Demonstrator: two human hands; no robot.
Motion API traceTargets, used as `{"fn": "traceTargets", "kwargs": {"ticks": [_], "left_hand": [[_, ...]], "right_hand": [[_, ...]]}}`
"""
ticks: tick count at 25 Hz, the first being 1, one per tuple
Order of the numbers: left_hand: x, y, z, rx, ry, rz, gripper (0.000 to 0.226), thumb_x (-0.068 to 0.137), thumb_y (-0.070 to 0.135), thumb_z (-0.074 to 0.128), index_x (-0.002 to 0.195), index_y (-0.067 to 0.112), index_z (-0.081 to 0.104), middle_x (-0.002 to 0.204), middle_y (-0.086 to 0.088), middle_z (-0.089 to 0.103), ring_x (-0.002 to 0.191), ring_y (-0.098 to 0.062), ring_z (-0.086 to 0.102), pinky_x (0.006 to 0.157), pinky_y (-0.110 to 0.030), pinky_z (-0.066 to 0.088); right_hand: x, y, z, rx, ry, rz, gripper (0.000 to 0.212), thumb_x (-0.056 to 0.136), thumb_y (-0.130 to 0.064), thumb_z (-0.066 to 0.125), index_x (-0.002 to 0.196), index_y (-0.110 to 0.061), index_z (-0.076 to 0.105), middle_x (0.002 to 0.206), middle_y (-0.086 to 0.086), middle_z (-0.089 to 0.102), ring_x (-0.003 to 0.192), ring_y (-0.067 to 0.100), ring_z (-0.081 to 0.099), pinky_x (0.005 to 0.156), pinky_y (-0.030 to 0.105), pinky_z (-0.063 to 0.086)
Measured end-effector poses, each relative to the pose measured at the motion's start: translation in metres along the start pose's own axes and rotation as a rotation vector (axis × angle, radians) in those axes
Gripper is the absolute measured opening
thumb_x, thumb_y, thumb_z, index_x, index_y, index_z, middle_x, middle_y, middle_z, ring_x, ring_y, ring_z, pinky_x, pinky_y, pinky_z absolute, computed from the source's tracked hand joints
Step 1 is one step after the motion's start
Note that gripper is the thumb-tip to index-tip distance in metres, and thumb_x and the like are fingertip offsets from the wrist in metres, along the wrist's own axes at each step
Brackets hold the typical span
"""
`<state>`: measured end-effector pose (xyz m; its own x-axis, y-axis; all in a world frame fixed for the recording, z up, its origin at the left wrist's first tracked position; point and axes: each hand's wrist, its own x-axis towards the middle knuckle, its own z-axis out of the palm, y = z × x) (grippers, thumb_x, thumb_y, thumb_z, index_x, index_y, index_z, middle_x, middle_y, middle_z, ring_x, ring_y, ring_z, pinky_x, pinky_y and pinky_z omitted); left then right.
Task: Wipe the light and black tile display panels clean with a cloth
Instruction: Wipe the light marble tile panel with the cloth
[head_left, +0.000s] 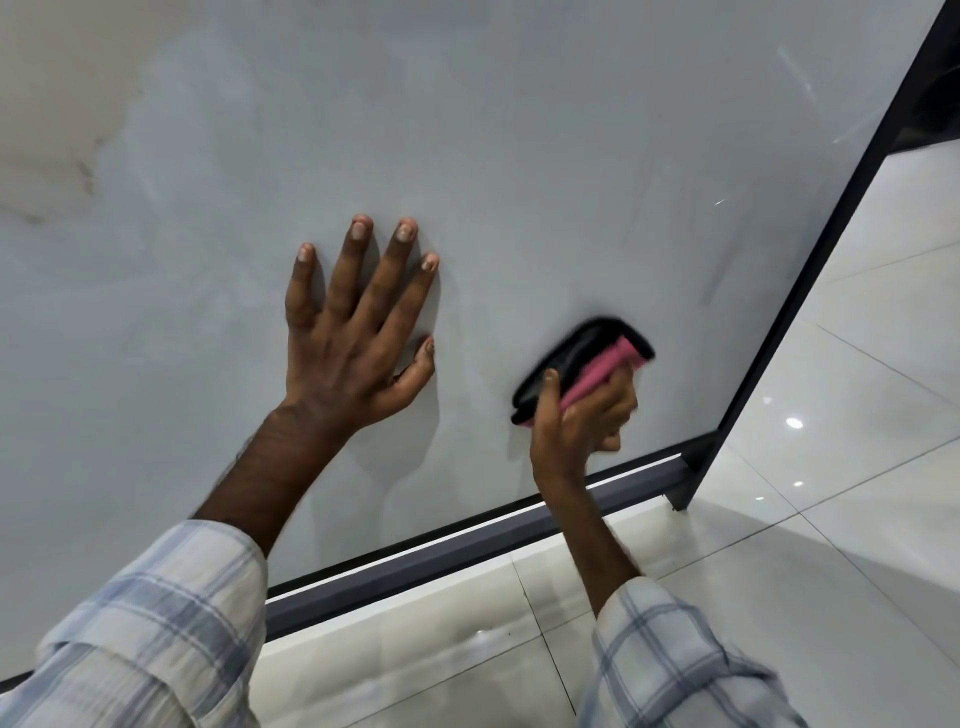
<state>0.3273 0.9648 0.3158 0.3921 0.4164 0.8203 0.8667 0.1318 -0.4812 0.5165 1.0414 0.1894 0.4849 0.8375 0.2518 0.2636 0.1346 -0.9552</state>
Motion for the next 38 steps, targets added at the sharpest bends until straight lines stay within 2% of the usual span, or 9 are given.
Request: {"fn": "traceTargets", "kwargs": {"ticks": [4,8,12,15,18,24,29,33,38], "left_hand": [[-0.001,0.001,0.002,0.009,0.012,-0.008,0.074,0.096,0.043,0.055,0.161,0.012,0.037,0.166,-0.016,0.035,0.154,-0.041,0.027,0.125,-0.060,0.007],[0.000,0.003,0.002,0.001,0.019,-0.013,0.073,0.097,0.042,0.055,0.161,0.012,0.037,0.166,-0.016,0.035,0.155,-0.040,0.025,0.126,-0.058,0.005],[0.000,0.003,0.001,0.003,0.009,-0.017,0.073,0.097,0.042,0.055,0.161,0.012,0.037,0.166,-0.015,0.034,0.155,-0.041,0.026,0.126,-0.057,0.004],[0.000,0.004,0.001,0.002,0.006,-0.022,0.075,0.096,0.043,0.055,0.162,0.013,0.036,0.167,-0.015,0.034,0.155,-0.039,0.023,0.126,-0.058,0.006],[0.000,0.003,0.003,0.026,0.014,-0.026,0.075,0.096,0.042,0.055,0.162,0.013,0.036,0.166,-0.015,0.034,0.156,-0.038,0.022,0.125,-0.059,0.008],[0.001,0.005,0.003,0.017,0.017,-0.023,0.074,0.095,0.042,0.056,0.161,0.012,0.038,0.166,-0.014,0.034,0.155,-0.039,0.026,0.126,-0.057,0.006],[0.000,0.005,0.003,0.023,0.028,-0.021,0.074,0.095,0.041,0.056,0.161,0.012,0.038,0.166,-0.014,0.035,0.154,-0.040,0.028,0.126,-0.057,0.007],[0.003,0.008,0.000,0.004,0.000,-0.053,0.074,0.095,0.040,0.056,0.161,0.013,0.038,0.167,-0.013,0.034,0.157,-0.037,0.022,0.127,-0.055,0.003],[0.012,0.003,-0.026,-0.141,-0.068,-0.051,0.067,0.095,0.036,0.059,0.157,0.014,0.047,0.167,-0.012,0.034,0.158,-0.034,0.025,0.123,-0.055,0.011]], "right_hand": [[-0.036,0.042,0.010,0.209,-0.030,0.913,0.066,0.098,-0.043,0.061,0.147,-0.006,0.037,0.139,0.022,0.042,0.129,0.041,0.047,0.102,0.050,0.041],[-0.056,0.030,0.017,0.514,-0.020,1.161,0.020,0.097,-0.029,0.057,0.089,-0.016,0.044,0.086,0.010,0.058,0.079,0.026,0.060,0.083,0.044,0.056],[-0.018,0.017,0.018,0.449,0.078,0.800,0.038,0.085,-0.049,0.057,0.117,-0.029,0.051,0.096,0.010,0.071,0.084,0.025,0.068,0.084,0.043,0.058],[0.014,-0.038,-0.001,0.191,0.083,0.076,0.090,0.084,-0.059,0.054,0.159,-0.015,0.030,0.140,0.018,0.041,0.127,0.026,0.042,0.106,0.050,0.031],[0.019,-0.064,-0.003,-0.009,0.066,-0.530,0.087,0.086,-0.048,0.063,0.156,-0.006,0.033,0.145,0.022,0.040,0.134,0.033,0.040,0.110,0.044,0.027],[0.047,-0.059,-0.004,0.228,0.216,-0.071,0.089,0.084,-0.053,0.056,0.154,-0.001,0.036,0.133,0.022,0.043,0.119,0.021,0.040,0.105,0.060,0.038],[0.062,-0.062,-0.019,-0.220,-0.022,-1.152,0.090,0.074,-0.043,0.074,0.151,-0.019,0.035,0.142,0.014,0.038,0.124,0.033,0.043,0.101,0.049,0.033],[0.101,-0.088,-0.029,0.029,0.213,-0.404,0.080,0.085,-0.043,0.065,0.152,-0.009,0.038,0.148,0.022,0.042,0.131,0.036,0.042,0.105,0.060,0.033],[0.096,-0.100,-0.042,-0.347,-0.050,-1.327,0.090,0.067,-0.034,0.066,0.152,-0.018,0.040,0.152,0.009,0.036,0.127,0.034,0.042,0.093,0.049,0.030]]}}
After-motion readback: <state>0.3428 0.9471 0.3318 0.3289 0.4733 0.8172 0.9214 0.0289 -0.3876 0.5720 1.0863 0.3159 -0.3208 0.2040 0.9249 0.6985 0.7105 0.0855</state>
